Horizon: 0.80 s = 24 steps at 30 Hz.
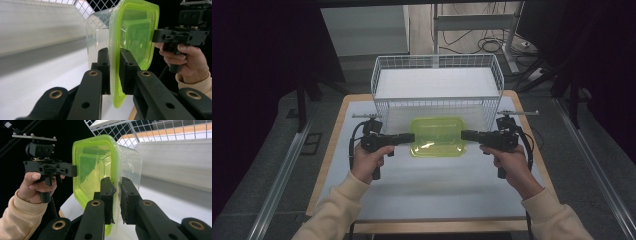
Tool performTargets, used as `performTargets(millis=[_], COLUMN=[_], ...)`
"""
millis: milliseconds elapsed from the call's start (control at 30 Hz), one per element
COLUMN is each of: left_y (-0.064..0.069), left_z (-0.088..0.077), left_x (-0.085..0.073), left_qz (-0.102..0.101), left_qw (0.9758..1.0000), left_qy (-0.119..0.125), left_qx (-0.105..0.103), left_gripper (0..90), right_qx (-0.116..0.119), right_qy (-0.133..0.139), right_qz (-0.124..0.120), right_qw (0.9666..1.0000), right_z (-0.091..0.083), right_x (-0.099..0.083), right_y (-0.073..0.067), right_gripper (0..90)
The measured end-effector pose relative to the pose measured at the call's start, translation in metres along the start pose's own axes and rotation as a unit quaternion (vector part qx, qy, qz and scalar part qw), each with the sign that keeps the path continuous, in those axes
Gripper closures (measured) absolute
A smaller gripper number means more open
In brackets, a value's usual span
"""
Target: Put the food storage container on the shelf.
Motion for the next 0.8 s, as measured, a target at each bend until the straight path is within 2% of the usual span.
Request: performTargets(millis=[100, 367, 800], left_y=[0.000, 0.007, 0.010], left_z=[0.000, -0.002, 0.000], left_x=[0.005, 0.019, 0.040], left_qz=[-0.006, 0.010, 0.014], left_qw=[1.0000, 1.0000, 0.9999], left_qy=[-0.002, 0.000, 0.003], left_qx=[-0.002, 0.001, 0.002], left_gripper=[80.6, 80.6, 80.6], right_qx=[0.001, 0.004, 0.001], right_qy=[0.003, 0.012, 0.023], right_qz=[0.001, -0.002, -0.015], right_qw=[1.0000, 0.9999, 0.9996], right_z=[0.001, 0.001, 0.004], right_x=[0.004, 0.013, 0.035], right_y=[-0.001, -0.004, -0.007], right_gripper=[81.2, 81.2, 81.1])
Point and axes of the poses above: each handheld gripper's, and its own axes: z roughly forward along the jaws, x roughly out of its top, y roughly to its right, the point moved 3 cm from there along z, roughly forward along the jaws, and after that the axes turned 11 degrees about y, right-handed, at the moved point
